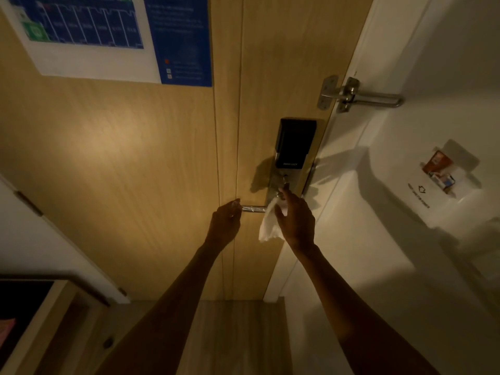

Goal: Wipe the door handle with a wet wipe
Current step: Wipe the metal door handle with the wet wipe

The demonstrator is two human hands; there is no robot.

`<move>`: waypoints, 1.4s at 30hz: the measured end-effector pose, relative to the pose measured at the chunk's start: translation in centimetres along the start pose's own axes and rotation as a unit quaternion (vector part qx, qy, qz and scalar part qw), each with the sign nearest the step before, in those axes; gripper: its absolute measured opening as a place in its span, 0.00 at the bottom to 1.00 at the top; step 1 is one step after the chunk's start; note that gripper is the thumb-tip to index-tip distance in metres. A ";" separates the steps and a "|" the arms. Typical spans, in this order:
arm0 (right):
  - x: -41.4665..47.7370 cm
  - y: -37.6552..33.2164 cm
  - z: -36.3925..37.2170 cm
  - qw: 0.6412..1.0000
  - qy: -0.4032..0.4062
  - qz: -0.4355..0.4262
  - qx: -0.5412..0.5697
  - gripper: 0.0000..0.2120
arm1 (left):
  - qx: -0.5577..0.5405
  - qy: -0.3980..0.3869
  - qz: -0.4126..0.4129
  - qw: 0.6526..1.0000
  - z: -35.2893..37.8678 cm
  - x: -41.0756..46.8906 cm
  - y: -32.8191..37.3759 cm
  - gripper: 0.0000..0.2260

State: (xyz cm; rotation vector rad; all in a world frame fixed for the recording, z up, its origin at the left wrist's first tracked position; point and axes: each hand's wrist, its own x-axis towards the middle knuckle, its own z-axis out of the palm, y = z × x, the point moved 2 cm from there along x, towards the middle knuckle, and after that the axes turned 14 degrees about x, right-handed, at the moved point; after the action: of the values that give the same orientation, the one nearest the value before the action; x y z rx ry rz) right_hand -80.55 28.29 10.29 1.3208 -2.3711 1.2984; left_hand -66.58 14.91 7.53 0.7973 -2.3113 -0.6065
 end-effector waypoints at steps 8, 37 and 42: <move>-1.1 1.6 1.2 0.992 -0.087 -0.059 -0.073 0.24 | -0.222 -0.118 -0.171 0.953 0.2 -0.4 1.1 0.14; 0.2 2.1 -0.3 0.991 -0.111 -0.074 0.034 0.15 | -0.346 -0.190 -0.309 0.865 -0.6 0.1 2.2 0.20; 0.0 1.7 0.0 0.985 -0.124 -0.122 -0.016 0.21 | -0.345 -0.197 -0.318 0.861 -0.7 0.1 2.3 0.21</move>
State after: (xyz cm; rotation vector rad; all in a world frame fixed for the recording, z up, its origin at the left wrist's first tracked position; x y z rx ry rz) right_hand -81.81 28.73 9.26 1.7892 -2.2739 1.0766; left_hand -67.03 16.38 9.44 1.1287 -1.8592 -1.9115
